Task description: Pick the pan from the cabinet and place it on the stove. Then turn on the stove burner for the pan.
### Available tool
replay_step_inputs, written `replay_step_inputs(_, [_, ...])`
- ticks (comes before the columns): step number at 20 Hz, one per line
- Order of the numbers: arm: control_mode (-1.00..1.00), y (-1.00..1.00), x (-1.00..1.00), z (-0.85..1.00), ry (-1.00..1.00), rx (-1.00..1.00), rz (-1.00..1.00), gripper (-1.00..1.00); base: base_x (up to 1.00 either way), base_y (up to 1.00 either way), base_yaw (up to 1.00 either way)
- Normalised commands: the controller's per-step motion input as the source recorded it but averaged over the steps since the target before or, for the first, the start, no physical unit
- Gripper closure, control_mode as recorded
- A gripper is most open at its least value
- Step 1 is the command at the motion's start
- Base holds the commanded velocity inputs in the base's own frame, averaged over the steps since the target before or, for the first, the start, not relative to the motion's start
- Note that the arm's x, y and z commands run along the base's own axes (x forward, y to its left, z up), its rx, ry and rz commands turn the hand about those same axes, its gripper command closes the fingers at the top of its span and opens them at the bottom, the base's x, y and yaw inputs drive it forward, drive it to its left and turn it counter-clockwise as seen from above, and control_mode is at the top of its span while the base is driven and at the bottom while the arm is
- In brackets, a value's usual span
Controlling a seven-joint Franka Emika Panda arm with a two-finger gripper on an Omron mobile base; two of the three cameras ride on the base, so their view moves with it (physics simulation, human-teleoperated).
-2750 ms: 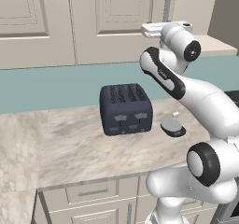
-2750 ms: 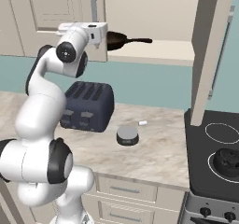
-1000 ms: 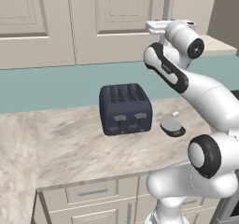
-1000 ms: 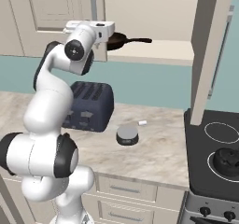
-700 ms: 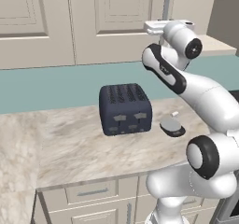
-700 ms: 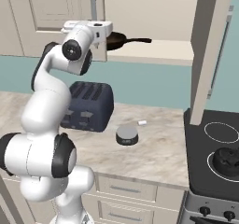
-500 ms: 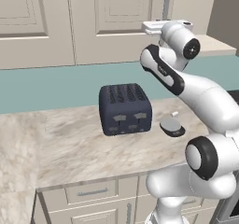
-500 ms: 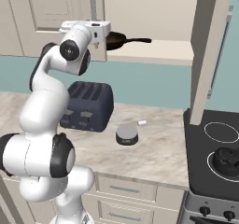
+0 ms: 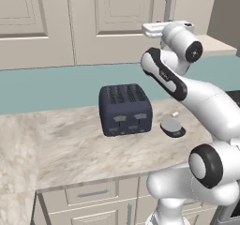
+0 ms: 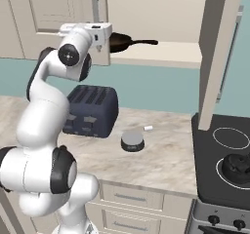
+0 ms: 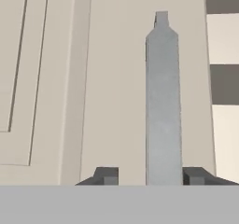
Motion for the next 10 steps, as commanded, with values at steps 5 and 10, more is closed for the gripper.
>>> replay_step_inputs(5, [-1.00,0.35,-0.74,0.00,0.00,-0.03,0.00,1.00,0.00,0.00,0.00])
replay_step_inputs(10, [-1.00,0.44,-0.87,0.00,0.00,-0.03,0.00,1.00,0.00,0.00,0.00])
